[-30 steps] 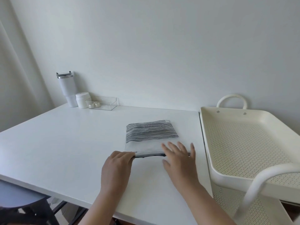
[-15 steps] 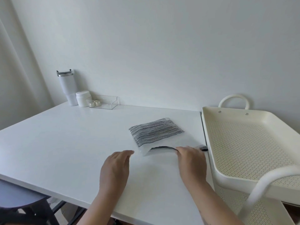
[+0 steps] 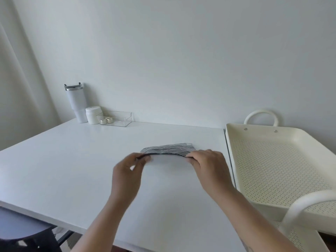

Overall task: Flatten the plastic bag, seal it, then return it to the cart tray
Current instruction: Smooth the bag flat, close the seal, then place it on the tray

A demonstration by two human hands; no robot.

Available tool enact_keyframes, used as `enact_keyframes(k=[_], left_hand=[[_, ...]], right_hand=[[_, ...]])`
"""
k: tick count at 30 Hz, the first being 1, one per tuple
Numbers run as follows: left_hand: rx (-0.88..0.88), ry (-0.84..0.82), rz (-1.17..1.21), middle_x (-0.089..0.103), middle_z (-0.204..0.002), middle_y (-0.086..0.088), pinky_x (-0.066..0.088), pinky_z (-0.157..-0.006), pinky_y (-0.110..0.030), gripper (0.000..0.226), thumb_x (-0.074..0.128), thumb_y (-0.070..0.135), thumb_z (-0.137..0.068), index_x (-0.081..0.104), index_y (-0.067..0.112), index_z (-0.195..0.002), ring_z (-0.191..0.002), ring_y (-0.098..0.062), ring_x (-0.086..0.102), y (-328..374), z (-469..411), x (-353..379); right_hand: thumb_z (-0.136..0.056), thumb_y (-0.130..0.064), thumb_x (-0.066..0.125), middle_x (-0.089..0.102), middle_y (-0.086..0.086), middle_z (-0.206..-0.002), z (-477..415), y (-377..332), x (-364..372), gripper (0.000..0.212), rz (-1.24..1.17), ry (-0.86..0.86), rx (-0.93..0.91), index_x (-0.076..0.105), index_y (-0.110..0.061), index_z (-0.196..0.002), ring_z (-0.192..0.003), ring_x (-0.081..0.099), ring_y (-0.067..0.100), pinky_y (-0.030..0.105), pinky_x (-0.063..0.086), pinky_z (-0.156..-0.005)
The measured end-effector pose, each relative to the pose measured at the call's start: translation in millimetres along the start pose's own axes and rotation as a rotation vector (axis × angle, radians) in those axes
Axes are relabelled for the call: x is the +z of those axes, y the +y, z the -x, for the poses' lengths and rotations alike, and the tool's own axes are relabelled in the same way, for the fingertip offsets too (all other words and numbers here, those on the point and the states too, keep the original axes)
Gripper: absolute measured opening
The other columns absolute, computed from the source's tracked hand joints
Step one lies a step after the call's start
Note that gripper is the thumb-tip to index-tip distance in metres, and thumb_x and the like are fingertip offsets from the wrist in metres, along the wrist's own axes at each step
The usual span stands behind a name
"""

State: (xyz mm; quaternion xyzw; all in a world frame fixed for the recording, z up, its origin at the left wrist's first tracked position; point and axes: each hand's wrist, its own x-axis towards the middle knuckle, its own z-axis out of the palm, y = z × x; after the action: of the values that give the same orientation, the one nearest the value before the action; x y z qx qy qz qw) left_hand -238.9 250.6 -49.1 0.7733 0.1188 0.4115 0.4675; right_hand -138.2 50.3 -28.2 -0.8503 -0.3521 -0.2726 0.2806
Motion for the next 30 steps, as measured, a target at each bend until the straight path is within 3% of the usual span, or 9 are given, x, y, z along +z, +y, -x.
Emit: enact_keyframes(k=[6, 8, 11, 15, 20, 22, 24, 27, 30], left_hand=[[-0.077, -0.008, 0.275, 0.077, -0.085, 0.004, 0.05, -0.073, -0.03, 0.01, 0.064, 0.025, -0.091, 0.073, 0.025, -0.086, -0.083, -0.014, 0.072, 13.5, -45.0, -16.0], [-0.098, 0.012, 0.324, 0.077, -0.086, 0.002, 0.05, -0.072, -0.032, 0.009, 0.065, 0.027, -0.09, 0.073, 0.024, -0.086, -0.082, -0.018, 0.073, 16.2, -54.2, -19.8], [-0.105, 0.012, 0.369, 0.077, -0.087, 0.0, 0.05, -0.071, -0.033, 0.008, 0.065, 0.031, -0.09, 0.071, 0.025, -0.088, -0.081, -0.019, 0.073, 27.8, -64.1, -20.7], [-0.027, -0.059, 0.329, 0.077, -0.089, -0.001, 0.053, -0.068, -0.035, 0.017, 0.062, 0.036, -0.092, 0.065, 0.019, -0.093, -0.078, -0.022, 0.072, 53.8, -61.6, -18.0], [0.021, -0.511, 0.234, 0.076, -0.091, -0.006, 0.048, -0.068, -0.036, 0.03, 0.069, 0.049, -0.081, 0.069, 0.02, -0.088, -0.078, -0.022, 0.069, 67.5, -27.4, -28.0], [-0.027, -0.794, 0.289, 0.074, -0.097, -0.011, 0.049, -0.074, -0.033, 0.047, 0.066, 0.059, -0.079, 0.07, 0.015, -0.096, -0.088, -0.025, 0.068, 64.9, -14.9, -30.1], [-0.082, -0.866, 0.332, 0.073, -0.104, -0.014, 0.051, -0.078, -0.037, 0.061, 0.053, 0.064, -0.085, 0.07, 0.008, -0.102, -0.096, -0.031, 0.067, 59.1, -10.8, -23.5], [0.004, -0.636, -0.13, 0.071, -0.1, 0.01, 0.048, -0.088, -0.045, 0.051, 0.049, 0.063, -0.088, 0.07, 0.019, -0.1, -0.095, -0.007, 0.063, 33.7, -17.7, -1.3], [0.127, -0.697, -0.605, 0.056, -0.135, 0.011, 0.034, -0.108, -0.038, 0.036, 0.054, 0.053, -0.089, 0.058, 0.038, -0.122, -0.13, -0.01, 0.041, -1.6, -24.6, 12.6]], right_hand=[[-0.086, -0.044, 0.064, 0.064, -0.005, -0.055, -33.4, 22.0, -36.4, 0.025, -0.02, 0.003, 0.145, 0.069, -0.023, -0.074, -0.055, 0.057, 0.024, 0.031, 0.038, -0.051], [-0.086, -0.043, 0.064, 0.057, -0.007, -0.05, -43.2, 34.1, -43.0, 0.025, -0.212, -0.03, 0.257, 0.066, -0.024, -0.07, -0.051, 0.05, 0.021, 0.03, 0.036, -0.051], [-0.086, -0.033, 0.067, 0.069, 0.006, -0.068, -52.7, 42.6, -47.1, 0.02, -0.469, -0.018, 0.335, 0.067, -0.02, -0.071, -0.068, 0.061, 0.034, 0.034, 0.041, -0.062], [-0.088, -0.028, 0.064, 0.066, -0.008, -0.069, -48.2, 46.7, -46.2, 0.014, -0.385, -0.021, 0.296, 0.064, -0.028, -0.075, -0.053, 0.053, 0.007, 0.029, 0.04, -0.054], [-0.091, -0.026, 0.06, 0.064, -0.011, -0.067, -36.9, 59.5, -39.0, 0.017, -0.218, -0.175, 0.31, 0.063, -0.032, -0.076, -0.055, 0.055, 0.009, 0.031, 0.042, -0.053], [-0.093, -0.02, 0.058, 0.07, -0.014, -0.082, -35.0, 62.9, -34.4, 0.019, -0.196, -0.249, 0.316, 0.069, -0.034, -0.083, -0.072, 0.063, 0.013, 0.033, 0.05, -0.065], [-0.094, -0.014, 0.053, 0.07, -0.01, -0.106, -34.9, 65.3, -31.6, 0.026, -0.134, -0.305, 0.327, 0.071, -0.032, -0.098, -0.091, 0.064, 0.017, 0.037, 0.053, -0.08], [-0.092, -0.002, 0.036, 0.06, -0.002, -0.126, -36.1, 64.4, -32.5, 0.049, 0.093, -0.386, 0.35, 0.061, -0.032, -0.121, -0.11, 0.055, 0.023, 0.039, 0.049, -0.086], [-0.084, 0.004, 0.038, 0.059, 0.006, -0.124, -35.6, 49.8, -33.9, 0.051, 0.373, -0.211, 0.297, 0.055, -0.019, -0.126, -0.107, 0.054, 0.031, 0.04, 0.048, -0.08]])
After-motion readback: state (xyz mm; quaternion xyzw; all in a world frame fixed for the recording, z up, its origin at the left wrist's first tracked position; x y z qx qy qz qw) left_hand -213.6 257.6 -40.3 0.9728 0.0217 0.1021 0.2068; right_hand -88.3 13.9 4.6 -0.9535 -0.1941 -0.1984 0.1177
